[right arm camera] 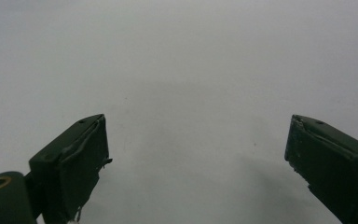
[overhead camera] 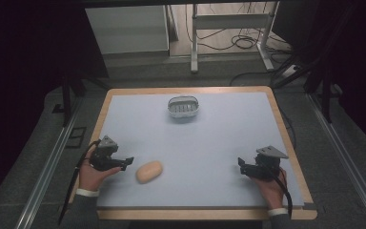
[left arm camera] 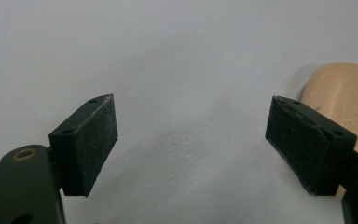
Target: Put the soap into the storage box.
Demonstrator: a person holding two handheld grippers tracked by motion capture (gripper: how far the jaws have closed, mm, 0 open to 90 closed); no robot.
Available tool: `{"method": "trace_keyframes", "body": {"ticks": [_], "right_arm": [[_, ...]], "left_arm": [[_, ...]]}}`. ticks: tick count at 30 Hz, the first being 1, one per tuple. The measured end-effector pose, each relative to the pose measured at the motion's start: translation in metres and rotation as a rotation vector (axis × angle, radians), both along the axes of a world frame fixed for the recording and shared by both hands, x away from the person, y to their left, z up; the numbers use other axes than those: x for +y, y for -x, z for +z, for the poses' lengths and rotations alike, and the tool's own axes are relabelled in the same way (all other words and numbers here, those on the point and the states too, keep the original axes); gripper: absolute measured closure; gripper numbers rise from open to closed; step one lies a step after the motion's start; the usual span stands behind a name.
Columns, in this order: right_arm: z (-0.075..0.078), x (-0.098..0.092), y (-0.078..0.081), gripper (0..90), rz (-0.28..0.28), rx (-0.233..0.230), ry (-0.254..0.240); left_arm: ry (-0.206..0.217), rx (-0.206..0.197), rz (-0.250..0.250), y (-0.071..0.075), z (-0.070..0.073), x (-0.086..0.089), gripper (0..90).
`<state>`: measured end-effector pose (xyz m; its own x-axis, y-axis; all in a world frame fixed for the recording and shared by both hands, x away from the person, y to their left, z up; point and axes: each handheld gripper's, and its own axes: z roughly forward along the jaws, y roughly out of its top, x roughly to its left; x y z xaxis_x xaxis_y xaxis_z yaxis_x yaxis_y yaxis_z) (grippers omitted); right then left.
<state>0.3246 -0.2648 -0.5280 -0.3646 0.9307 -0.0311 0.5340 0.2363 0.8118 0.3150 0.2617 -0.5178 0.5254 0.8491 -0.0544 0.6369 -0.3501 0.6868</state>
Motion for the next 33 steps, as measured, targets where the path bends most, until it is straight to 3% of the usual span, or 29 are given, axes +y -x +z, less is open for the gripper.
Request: {"method": "trace_keyframes", "body": {"ticks": [3,9,15,23,33], "right_arm": [[0.0,0.003,0.002,6.6,0.016,-0.011,0.023],[0.0,0.001,0.002,7.4,0.03,-0.006,0.002],[-0.001,0.0,0.001,7.4,0.034,0.01,-0.003],[-0.001,-0.001,0.0,7.4,0.037,0.023,-0.017],[0.0,-0.001,0.001,7.5,0.031,0.005,-0.014]], "left_arm": [[-0.001,0.002,-0.001,0.0,0.0,0.0,17.3],[-0.003,0.012,-0.009,0.002,0.003,-0.001,19.7],[-0.005,0.029,-0.055,0.005,0.009,-0.006,19.9],[-0.045,0.047,-0.104,0.004,0.021,-0.016,20.1],[-0.081,0.068,-0.183,-0.003,0.035,-0.038,20.1]]}}
